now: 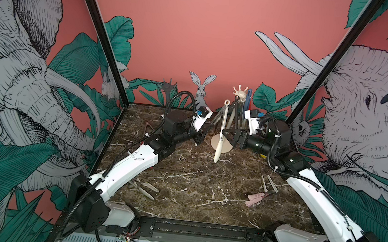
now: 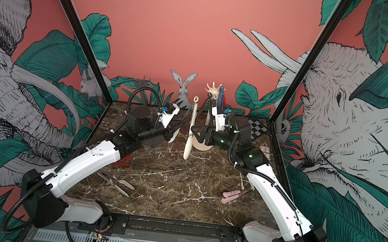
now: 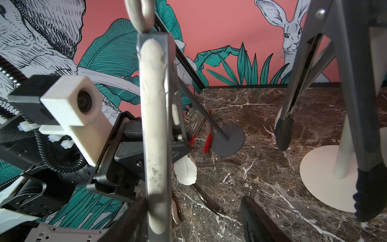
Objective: Hang food tongs on kitchen utensil racks
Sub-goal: Adjust the food tongs.
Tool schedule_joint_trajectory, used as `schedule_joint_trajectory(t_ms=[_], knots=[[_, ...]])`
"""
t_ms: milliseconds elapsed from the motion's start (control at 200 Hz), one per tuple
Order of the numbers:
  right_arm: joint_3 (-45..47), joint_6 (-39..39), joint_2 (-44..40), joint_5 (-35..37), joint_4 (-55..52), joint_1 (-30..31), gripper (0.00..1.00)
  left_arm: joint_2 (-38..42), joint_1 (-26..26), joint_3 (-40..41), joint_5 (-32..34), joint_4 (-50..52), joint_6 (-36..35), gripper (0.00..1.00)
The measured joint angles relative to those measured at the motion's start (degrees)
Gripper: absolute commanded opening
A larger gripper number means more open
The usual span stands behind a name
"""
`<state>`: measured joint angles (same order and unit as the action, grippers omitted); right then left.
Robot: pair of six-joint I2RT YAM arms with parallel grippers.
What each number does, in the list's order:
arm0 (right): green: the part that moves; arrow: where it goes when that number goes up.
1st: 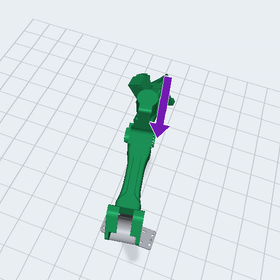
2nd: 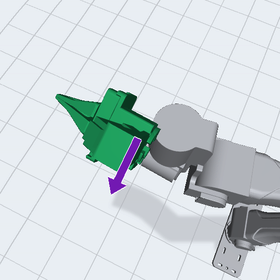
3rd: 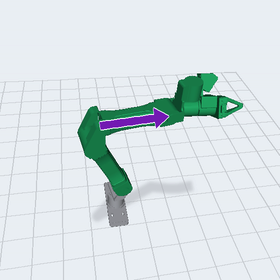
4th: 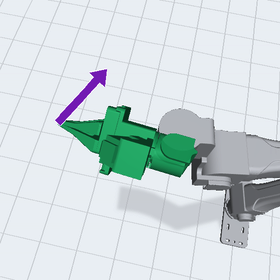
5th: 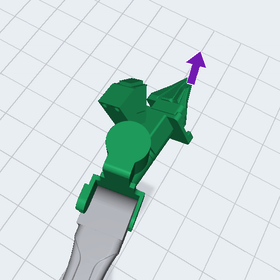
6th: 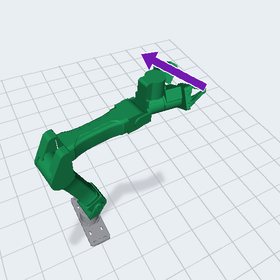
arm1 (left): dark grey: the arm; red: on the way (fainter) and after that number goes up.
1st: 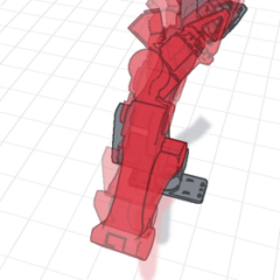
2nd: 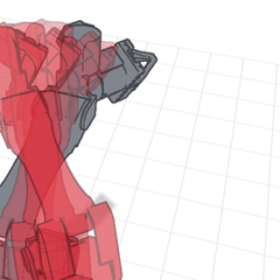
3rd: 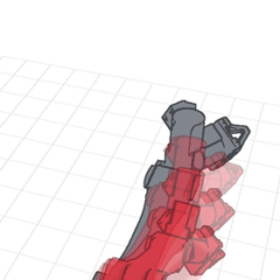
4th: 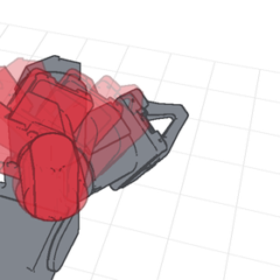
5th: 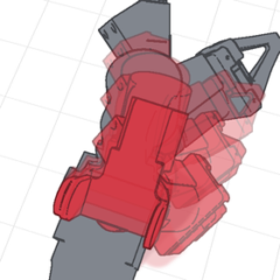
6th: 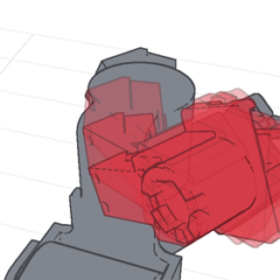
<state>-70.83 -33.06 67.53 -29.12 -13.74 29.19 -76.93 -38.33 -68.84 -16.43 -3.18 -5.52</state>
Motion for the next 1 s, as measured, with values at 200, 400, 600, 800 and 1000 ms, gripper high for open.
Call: schedule_joint_trajectory(t_ms=[200,400,600,800,1000], knots=[[0.0,-0.2,0.0,0.0,1.2,1.2,0.54,-1.3,-0.8,-0.3,0.8,-1.1,0.1,0.0],[0.0,-0.1,0.1,0.4,1.5,1.5,0.43,-2.5,-1.1,-0.7,1.2,-1.6,0.5,0.0],[-0.1,0.1,0.3,1.3,1.4,1.5,0.37,-3.5,-1.1,-2.1,1.2,-3.4,1.5,0.0],[-0.8,0.4,1.1,1.9,1.4,1.5,0.28,-4.1,-1.1,-2.5,0.5,-5.3,2.0,0.0],[-2.6,0.5,1.9,2.4,1.5,1.5,0.12,-4.7,-1.0,-2.5,-0.2,-7.4,3.0,0.0]])
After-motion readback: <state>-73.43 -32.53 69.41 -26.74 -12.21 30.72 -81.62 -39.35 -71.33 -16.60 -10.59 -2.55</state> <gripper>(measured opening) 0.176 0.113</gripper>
